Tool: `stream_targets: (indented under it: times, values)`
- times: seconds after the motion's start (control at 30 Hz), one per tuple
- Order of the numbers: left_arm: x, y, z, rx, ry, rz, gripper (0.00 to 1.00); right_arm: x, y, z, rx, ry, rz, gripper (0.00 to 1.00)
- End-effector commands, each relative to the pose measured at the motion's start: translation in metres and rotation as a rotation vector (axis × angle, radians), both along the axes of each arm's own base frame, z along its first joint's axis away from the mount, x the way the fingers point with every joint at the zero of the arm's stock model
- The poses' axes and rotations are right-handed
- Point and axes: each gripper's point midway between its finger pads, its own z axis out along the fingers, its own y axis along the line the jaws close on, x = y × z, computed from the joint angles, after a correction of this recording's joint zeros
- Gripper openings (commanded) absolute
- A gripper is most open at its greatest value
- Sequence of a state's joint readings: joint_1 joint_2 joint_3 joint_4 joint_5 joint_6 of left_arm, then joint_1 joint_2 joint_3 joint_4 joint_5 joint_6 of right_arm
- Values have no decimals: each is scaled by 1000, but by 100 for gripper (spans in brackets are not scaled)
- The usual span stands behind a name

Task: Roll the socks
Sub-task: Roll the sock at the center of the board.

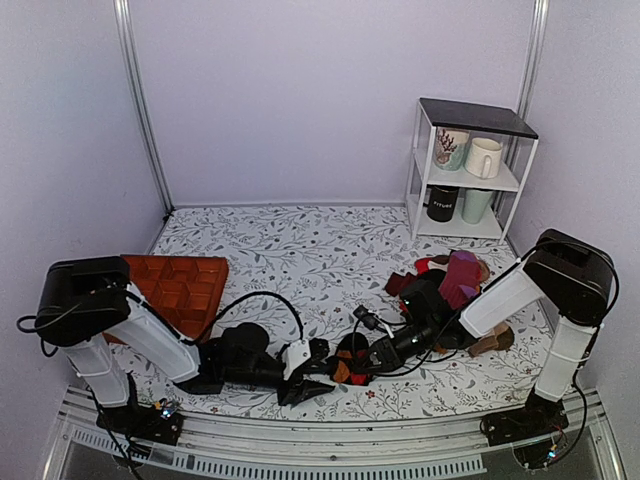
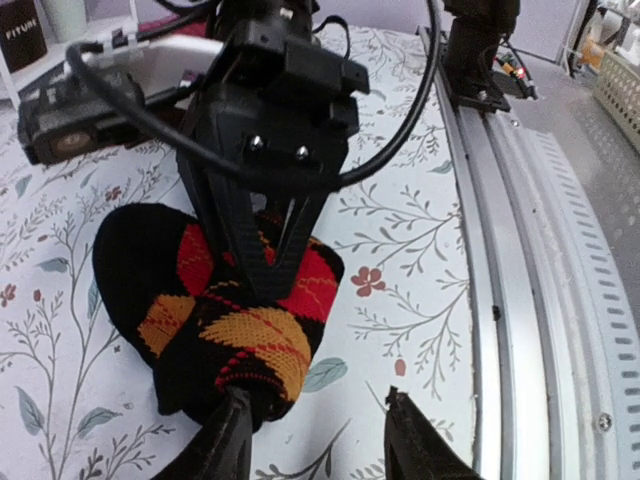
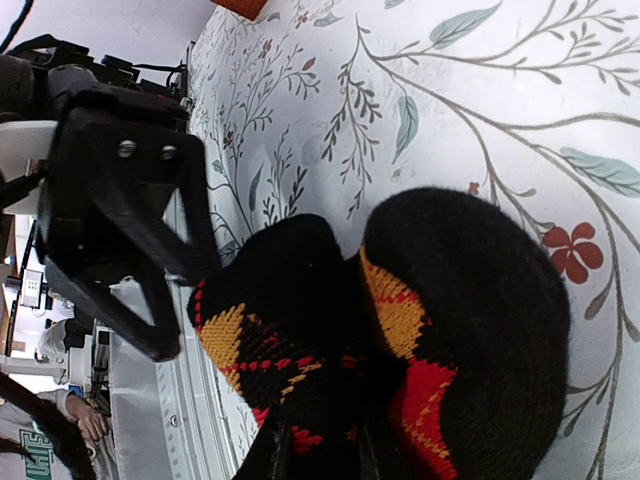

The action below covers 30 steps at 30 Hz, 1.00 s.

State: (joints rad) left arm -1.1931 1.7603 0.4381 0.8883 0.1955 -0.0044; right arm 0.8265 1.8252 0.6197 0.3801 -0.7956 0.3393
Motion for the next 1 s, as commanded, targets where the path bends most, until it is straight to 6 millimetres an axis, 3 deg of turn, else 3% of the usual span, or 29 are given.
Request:
stream_targets:
  times: [0.0,0.1,0.37,0.53,0.63,0.7,0.97]
  values:
    - [-12,3,16,-31,-58,-45,45,-21,-55,-76,-357,85,-82,7]
    - [-11,5,23,-67,-76,-38,51,-21,-54,-76,-357,86,-81,7]
    - [3,-14,8,-72,-98,-5,52,-21,-54,-78,-361,91,-77,7]
    - [17,-15,21,-125,-151,70,55,-23,-56,-79,-365,98,-75,7]
    - [17,-12,32,-161,-166,75,69,-23,-55,-78,-362,95,-74,7]
    - [16,-10,37,-169,-170,72,71,-23,-55,-78,-362,96,-75,7]
    - [7,-15,16,-113,-112,17,71,-23,-57,-80,-370,95,-75,7]
